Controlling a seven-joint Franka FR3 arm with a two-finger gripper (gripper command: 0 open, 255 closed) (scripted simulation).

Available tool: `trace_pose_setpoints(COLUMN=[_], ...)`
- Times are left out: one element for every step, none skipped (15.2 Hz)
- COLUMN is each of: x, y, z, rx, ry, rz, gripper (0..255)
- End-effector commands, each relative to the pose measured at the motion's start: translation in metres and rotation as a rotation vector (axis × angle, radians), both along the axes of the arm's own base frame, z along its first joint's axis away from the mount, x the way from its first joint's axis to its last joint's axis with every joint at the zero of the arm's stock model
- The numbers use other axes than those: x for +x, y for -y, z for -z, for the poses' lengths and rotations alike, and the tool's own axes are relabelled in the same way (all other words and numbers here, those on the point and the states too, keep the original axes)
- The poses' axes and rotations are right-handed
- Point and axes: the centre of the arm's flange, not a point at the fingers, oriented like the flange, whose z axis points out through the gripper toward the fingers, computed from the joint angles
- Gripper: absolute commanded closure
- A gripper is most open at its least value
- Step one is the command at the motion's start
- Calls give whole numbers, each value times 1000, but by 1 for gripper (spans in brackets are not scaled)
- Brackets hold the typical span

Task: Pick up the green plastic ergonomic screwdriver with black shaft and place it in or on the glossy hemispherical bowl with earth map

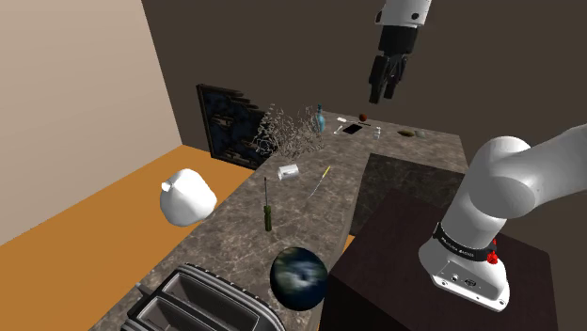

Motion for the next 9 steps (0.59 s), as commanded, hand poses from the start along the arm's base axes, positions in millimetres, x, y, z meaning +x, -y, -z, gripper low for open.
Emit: trace_pose_setpoints(x=[0,11,22,33,44,55,66,77,87], y=[0,-2,-3,-5,-7,-9,-11,-13,-15], z=[0,9,17,26,35,44,53,63,72], rx=[0,-3,-6,-9,-12,-15,-19,-22,-25], ry=[0,-8,-15,-23,-31,-39,-46,-54,-62], rz=[0,-11,-23,-34,-45,-56,-68,-79,-90], gripper=[0,0,0,0,0,0,0,0,0])
